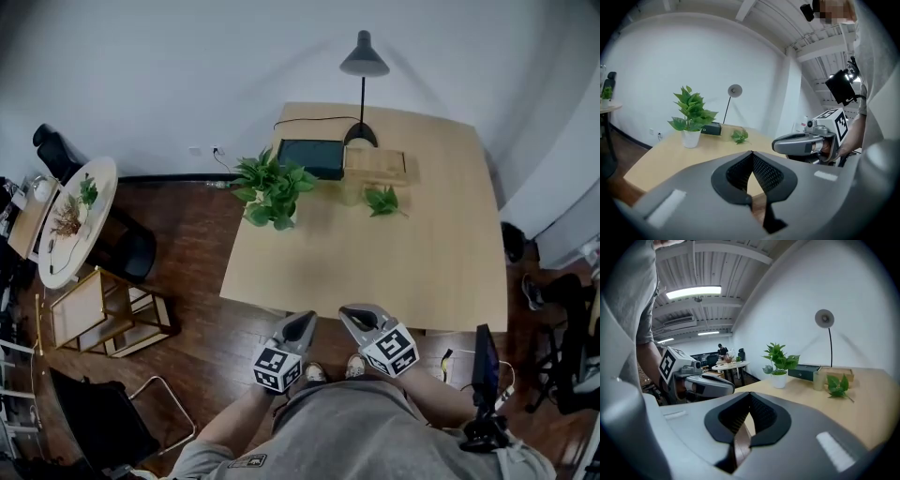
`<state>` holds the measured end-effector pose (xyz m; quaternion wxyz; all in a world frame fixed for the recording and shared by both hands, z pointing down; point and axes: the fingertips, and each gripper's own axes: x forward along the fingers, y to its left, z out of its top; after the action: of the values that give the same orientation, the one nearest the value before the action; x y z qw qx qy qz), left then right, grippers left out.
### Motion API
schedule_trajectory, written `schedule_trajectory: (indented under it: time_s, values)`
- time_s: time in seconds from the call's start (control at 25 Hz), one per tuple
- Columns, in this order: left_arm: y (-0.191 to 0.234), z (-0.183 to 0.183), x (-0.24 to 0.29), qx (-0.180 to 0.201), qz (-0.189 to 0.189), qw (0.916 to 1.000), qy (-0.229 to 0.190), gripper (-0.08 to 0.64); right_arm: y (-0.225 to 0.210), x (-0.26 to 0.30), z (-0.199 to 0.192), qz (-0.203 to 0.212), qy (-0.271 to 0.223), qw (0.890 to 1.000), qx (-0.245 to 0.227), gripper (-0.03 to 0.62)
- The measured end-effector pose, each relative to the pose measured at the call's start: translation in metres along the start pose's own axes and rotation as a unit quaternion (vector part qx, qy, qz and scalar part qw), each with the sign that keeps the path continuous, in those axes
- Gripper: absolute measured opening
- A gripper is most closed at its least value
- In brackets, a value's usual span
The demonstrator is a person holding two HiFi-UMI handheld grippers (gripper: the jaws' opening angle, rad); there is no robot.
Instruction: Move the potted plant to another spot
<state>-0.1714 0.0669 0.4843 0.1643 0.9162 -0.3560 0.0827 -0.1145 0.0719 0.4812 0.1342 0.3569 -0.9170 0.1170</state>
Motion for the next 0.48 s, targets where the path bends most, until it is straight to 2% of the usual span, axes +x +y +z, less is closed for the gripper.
schedule_trajectory:
  time_s: [0.2, 0.48]
  values:
    - [-0.009, -0.005, -0.006, 0.001, -0.022, 0.9998, 0.005, 0.002, 0.012, -0.006, -0.006, -0.023, -0.009, 1.000, 0.019, 0.006]
    - [-0.009, -0.004, -0.013, 0.001, -0.032, 0.9995, -0.001, 0.002, 0.016, -0.009, -0.001, -0.045, -0.018, 0.999, 0.017, 0.006]
